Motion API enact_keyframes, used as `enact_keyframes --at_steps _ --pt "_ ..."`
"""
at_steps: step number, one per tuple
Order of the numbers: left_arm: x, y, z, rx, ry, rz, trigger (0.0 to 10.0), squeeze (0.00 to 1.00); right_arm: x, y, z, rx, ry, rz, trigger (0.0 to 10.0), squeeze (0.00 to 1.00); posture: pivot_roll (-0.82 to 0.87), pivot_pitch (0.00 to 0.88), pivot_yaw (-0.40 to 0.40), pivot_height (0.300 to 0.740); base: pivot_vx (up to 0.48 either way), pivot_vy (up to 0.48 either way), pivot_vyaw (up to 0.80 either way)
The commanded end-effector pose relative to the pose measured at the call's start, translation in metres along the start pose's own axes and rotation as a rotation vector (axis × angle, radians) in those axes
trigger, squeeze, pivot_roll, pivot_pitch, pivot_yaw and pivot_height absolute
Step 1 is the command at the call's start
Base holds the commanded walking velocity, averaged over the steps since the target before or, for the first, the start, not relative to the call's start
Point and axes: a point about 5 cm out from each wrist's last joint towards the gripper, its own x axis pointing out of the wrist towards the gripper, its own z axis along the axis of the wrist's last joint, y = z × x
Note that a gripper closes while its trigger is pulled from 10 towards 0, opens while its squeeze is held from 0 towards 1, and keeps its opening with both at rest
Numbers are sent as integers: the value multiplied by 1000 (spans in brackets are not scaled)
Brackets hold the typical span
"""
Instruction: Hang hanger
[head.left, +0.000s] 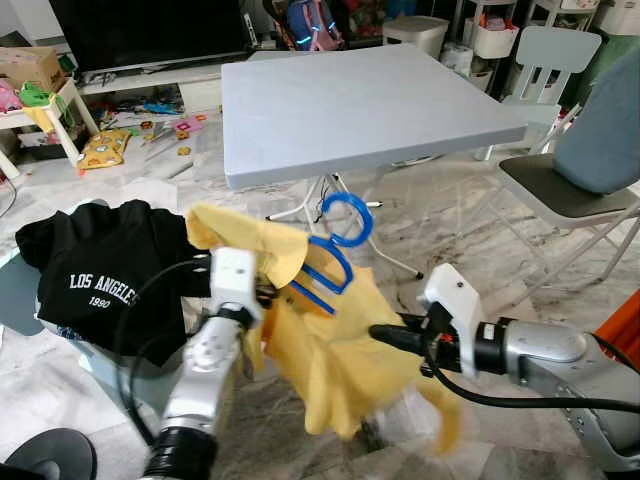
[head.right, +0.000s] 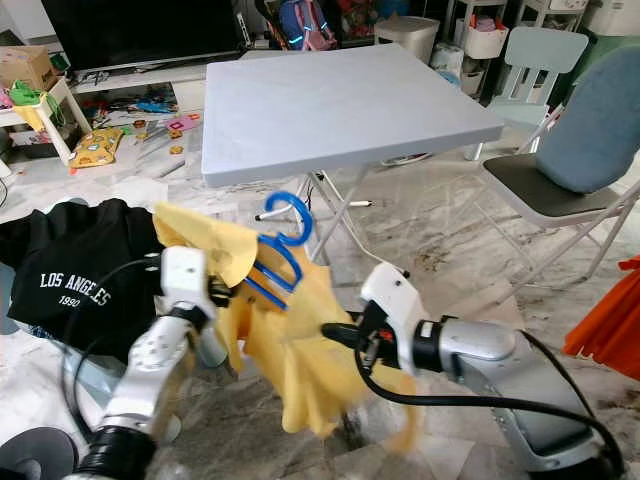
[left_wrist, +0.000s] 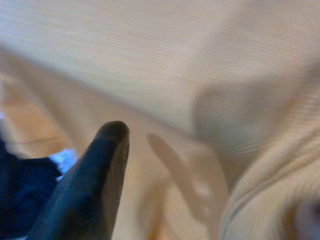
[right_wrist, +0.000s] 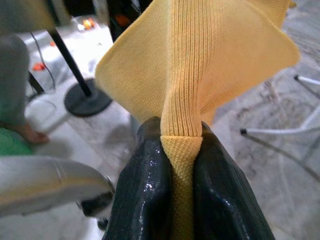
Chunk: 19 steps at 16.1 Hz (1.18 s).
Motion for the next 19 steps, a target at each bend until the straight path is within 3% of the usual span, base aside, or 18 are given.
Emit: enact_keyframes --at_steps 1,3,4,6,12,16,19 --pt "0 12 5 -5 -20 51 0 0 -1 -2 -2 -21 16 -13 10000 0 -111 0 40 740 0 0 0" --pt "-1 13 3 -21 -5 52 0 0 4 -24 -5 -106 53 -189 10000 0 -112 0 40 740 0 0 0" --pt "-1 10 4 -22 -10 45 0 0 5 -27 -8 -145 74 -215 10000 0 -112 0 39 740 0 0 0" --pt "0 8 6 -28 -18 48 0 0 2 -30 -19 -240 151 -225 10000 0 -114 0 39 740 0 0 0" --pt "0 21 6 -12 -4 104 0 0 -21 -47 -31 -370 240 -213 10000 0 -118 0 39 740 0 0 0" --pt "-1 36 2 5 39 168 0 0 -76 -68 -28 -411 278 -144 10000 0 -122 0 40 740 0 0 0" --pt "-1 37 -2 -12 70 171 0 0 -103 -78 -19 -404 271 -173 10000 0 -128 0 45 740 0 0 0"
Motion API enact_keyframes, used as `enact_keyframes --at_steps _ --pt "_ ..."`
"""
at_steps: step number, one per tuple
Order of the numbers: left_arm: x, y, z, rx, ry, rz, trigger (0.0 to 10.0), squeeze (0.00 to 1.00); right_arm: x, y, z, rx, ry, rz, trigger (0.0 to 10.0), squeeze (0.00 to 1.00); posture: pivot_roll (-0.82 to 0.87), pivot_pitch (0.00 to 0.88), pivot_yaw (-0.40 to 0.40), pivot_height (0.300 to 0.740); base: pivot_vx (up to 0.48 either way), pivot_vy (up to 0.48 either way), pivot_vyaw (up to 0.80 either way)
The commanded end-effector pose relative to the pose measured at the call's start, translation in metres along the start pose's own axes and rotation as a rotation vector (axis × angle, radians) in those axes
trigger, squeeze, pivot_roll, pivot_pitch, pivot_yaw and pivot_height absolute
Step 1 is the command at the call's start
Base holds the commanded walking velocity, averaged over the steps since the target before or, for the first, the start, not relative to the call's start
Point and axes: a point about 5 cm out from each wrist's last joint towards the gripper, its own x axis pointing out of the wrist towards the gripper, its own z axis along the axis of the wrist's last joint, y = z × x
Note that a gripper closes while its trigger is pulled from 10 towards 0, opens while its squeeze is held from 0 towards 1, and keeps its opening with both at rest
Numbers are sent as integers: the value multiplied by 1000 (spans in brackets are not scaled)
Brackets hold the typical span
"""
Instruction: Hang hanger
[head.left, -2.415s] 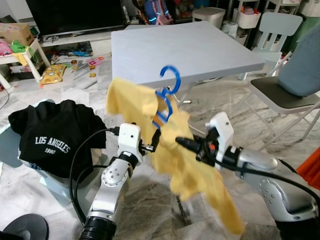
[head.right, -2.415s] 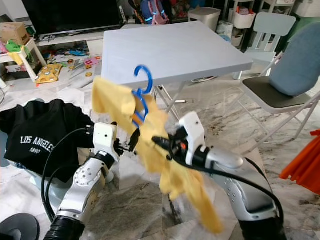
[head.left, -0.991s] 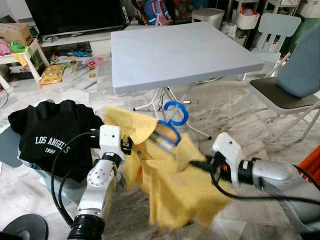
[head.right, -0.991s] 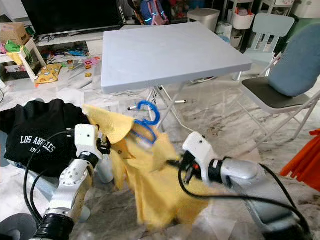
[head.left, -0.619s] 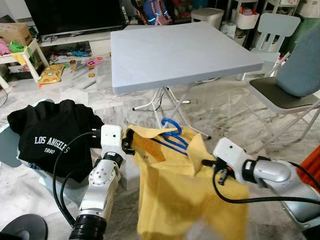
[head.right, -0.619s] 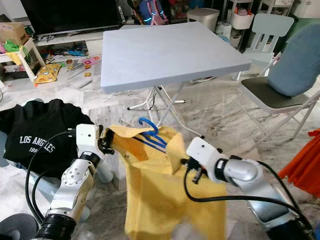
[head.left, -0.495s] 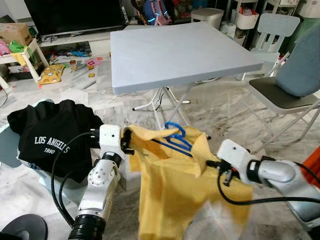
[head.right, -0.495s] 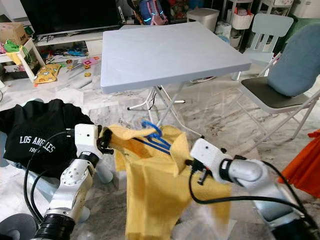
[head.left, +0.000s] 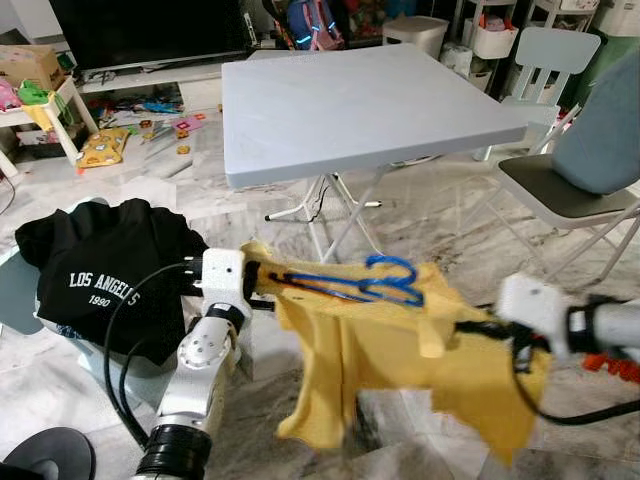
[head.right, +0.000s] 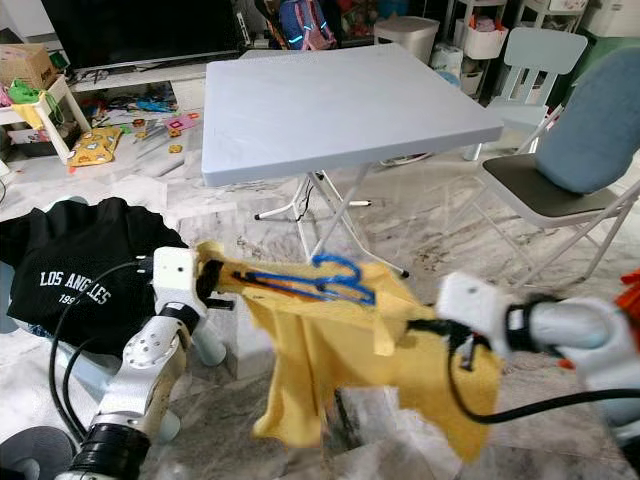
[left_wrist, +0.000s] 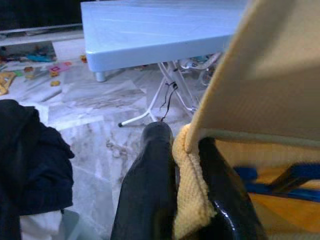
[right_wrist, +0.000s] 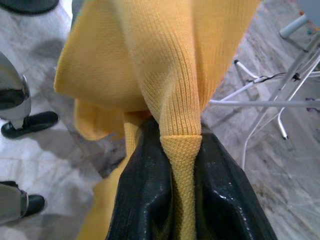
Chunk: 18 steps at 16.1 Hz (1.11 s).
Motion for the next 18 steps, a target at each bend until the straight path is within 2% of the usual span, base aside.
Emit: enact_keyframes --at_steps 1,3,6,8,9,11,13,14,15,16,18 --pt "-3 33 -1 0 18 128 0 0 -26 -15 -10 33 65 -79 10000 0 -129 0 46 740 0 0 0" --pt "-1 40 -6 -2 77 129 0 0 -49 -18 2 -21 6 -20 10000 0 -134 0 50 740 0 0 0" --pt "0 45 -7 -54 97 133 0 0 -80 -27 22 -32 -92 24 10000 0 -140 0 52 740 0 0 0" --pt "0 42 -12 -94 120 123 0 0 -89 -33 29 -30 -125 5 10000 0 -146 0 55 740 0 0 0" --pt "0 37 -13 -105 120 105 0 0 -89 -36 31 -23 -146 -13 10000 0 -147 0 55 740 0 0 0" --pt "0 19 -14 -128 116 27 0 0 -68 -35 37 13 -220 -46 10000 0 -144 0 53 740 0 0 0" --pt "-2 -4 -17 -83 119 -62 0 0 -29 -33 39 66 -276 -121 10000 0 -137 0 52 740 0 0 0" --pt "-4 -16 -19 -68 120 -121 4627 0 -11 -29 42 98 -311 -132 10000 0 -130 0 51 740 0 0 0" --pt "-6 -22 -19 -61 117 -157 10000 0 -5 -27 44 113 -329 -131 10000 0 -128 0 50 740 0 0 0" --pt "-11 -35 -20 -14 113 -252 10000 1000 10 -24 52 133 -368 -139 10000 0 -122 0 47 740 0 0 0" --pt "-14 -41 -25 10 128 -301 10000 1000 22 -27 54 109 -357 -176 10000 0 -123 0 44 740 0 0 0"
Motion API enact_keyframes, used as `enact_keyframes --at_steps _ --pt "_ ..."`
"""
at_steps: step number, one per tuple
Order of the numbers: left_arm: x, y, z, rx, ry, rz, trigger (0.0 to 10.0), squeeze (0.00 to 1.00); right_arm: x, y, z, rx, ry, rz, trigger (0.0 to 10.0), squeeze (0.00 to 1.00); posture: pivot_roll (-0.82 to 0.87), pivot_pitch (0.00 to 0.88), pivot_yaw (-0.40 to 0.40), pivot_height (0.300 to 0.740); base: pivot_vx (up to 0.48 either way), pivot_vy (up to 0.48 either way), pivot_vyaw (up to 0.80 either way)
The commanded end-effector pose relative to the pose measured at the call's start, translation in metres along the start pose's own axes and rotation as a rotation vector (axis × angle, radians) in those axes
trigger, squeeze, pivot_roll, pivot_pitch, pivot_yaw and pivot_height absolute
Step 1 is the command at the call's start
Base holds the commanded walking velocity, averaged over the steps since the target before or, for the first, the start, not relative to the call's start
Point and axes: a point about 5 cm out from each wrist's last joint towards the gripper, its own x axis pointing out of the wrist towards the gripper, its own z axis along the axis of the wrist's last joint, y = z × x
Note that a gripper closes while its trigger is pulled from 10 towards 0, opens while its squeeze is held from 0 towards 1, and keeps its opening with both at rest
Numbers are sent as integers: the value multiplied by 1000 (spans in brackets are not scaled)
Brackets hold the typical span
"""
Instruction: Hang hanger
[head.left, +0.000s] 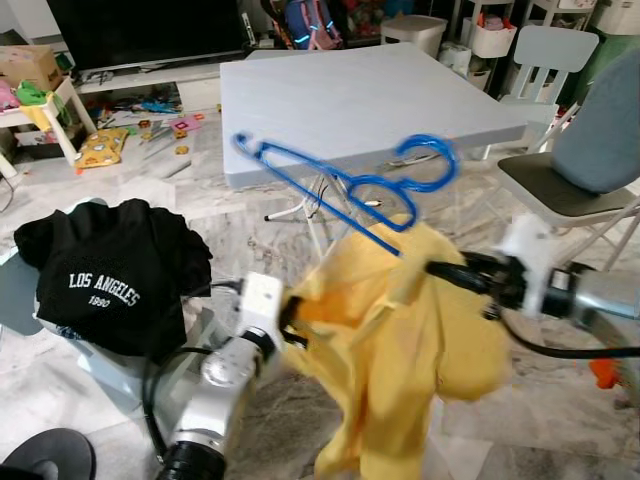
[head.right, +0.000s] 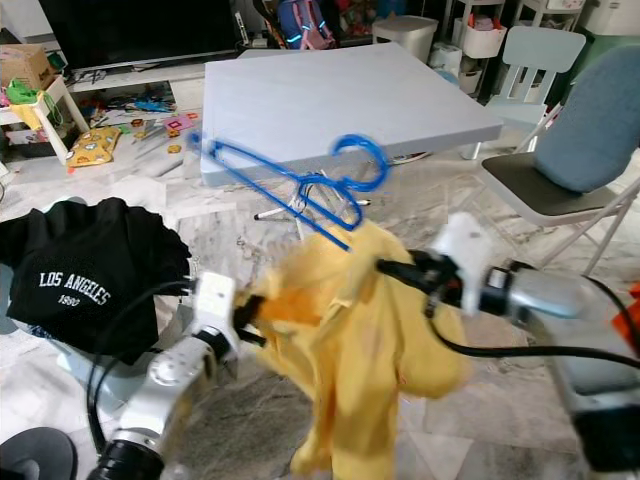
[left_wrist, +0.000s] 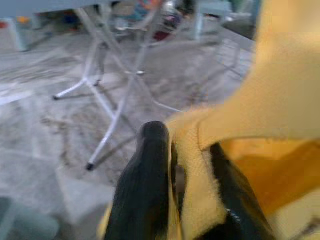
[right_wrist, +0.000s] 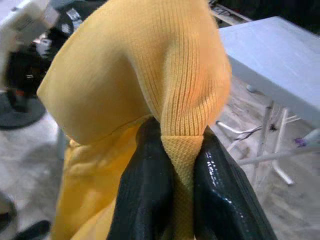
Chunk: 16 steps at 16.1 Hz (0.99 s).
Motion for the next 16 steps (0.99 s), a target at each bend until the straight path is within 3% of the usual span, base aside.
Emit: enact_keyframes --at_steps 1,3,5,8,10,11,12,16 --pt "-1 -3 5 41 -23 -46 10000 1000 3 -8 8 -77 0 -43 10000 0 -124 0 43 740 0 0 0" --pt "-4 -16 7 80 -44 -161 10000 1000 6 -15 4 -116 54 -76 10000 0 -124 0 40 740 0 0 0" --pt "-10 -27 8 186 -62 -296 10000 1000 11 -25 -12 -262 214 -115 10000 0 -121 0 38 740 0 0 0" --pt "-13 -29 4 256 -52 -330 10000 1000 19 -33 -23 -326 286 -181 10000 0 -118 0 34 740 0 0 0" --pt "-17 -31 22 309 -184 -332 10000 1000 24 -34 -30 -338 290 -207 10000 0 -113 0 28 740 0 0 0" --pt "-21 -29 41 296 -276 -310 10000 1000 21 -33 -39 -359 306 -174 10000 0 -104 0 26 740 0 0 0" --pt "-24 -26 46 329 -297 -315 10000 1000 18 -30 -45 -383 332 -123 10000 0 -102 0 27 740 0 0 0" --pt "-36 -11 43 455 -255 -378 10000 1000 -12 -26 -59 -343 433 96 10000 0 -100 0 36 740 0 0 0"
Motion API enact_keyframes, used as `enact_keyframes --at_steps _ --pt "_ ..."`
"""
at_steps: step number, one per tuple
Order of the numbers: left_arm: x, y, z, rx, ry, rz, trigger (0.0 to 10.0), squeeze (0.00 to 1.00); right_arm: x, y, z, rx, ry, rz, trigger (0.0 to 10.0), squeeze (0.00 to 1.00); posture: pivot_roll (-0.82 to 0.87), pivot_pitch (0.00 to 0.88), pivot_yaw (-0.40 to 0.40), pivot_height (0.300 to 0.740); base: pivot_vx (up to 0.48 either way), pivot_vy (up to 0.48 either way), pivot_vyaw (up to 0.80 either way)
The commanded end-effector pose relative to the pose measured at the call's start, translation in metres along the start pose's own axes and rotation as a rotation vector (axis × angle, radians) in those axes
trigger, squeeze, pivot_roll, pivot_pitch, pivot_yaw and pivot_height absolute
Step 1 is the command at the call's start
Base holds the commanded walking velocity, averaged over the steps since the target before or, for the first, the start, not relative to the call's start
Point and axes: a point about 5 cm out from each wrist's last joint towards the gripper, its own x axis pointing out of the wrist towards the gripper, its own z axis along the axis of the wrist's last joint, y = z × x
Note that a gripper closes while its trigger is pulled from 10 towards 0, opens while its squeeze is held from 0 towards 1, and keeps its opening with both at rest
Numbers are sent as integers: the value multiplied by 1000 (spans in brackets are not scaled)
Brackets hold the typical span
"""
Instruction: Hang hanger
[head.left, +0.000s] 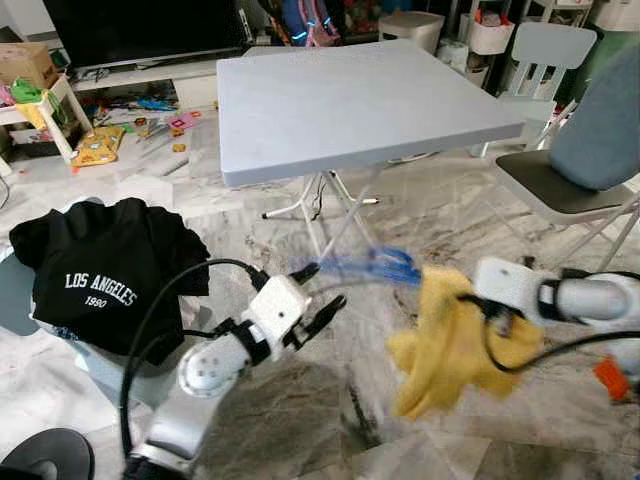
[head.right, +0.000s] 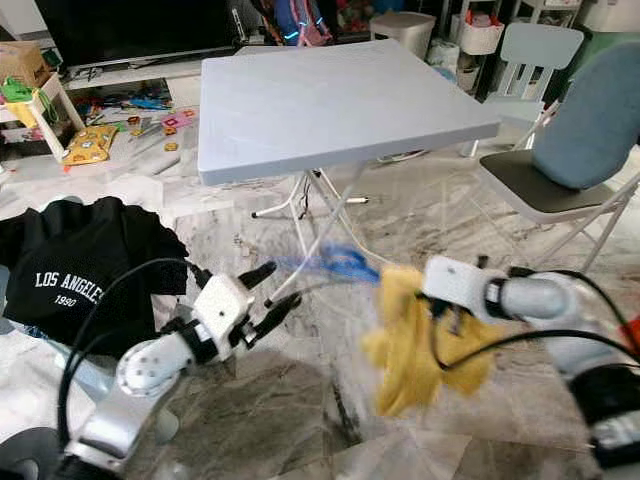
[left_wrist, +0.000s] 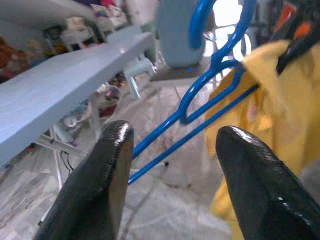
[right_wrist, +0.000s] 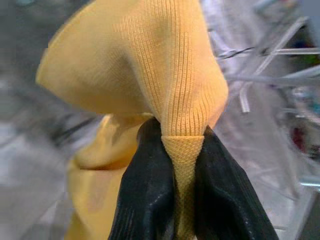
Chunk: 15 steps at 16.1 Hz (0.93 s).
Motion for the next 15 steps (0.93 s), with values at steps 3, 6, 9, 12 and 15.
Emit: enact_keyframes --at_steps 3,6,9,12,15 --pt "-9 -8 -10 1 72 -130 10000 1000 -21 -9 -2 -78 -15 68 10000 0 -105 0 40 740 0 0 0" --pt "-11 -10 -16 8 104 -191 10000 1000 -34 -10 2 -102 -45 157 10000 0 -106 0 40 740 0 0 0" --pt "-6 -8 -16 -35 106 -185 10000 608 -39 -6 8 -98 -100 237 10000 0 -112 0 42 740 0 0 0" --pt "0 -11 -13 -81 80 -237 10000 0 -47 2 12 -83 -147 323 10000 0 -115 0 46 740 0 0 0" --pt "5 -19 -9 -178 61 -323 8549 0 -47 4 17 -73 -181 337 10000 0 -119 0 52 740 0 0 0"
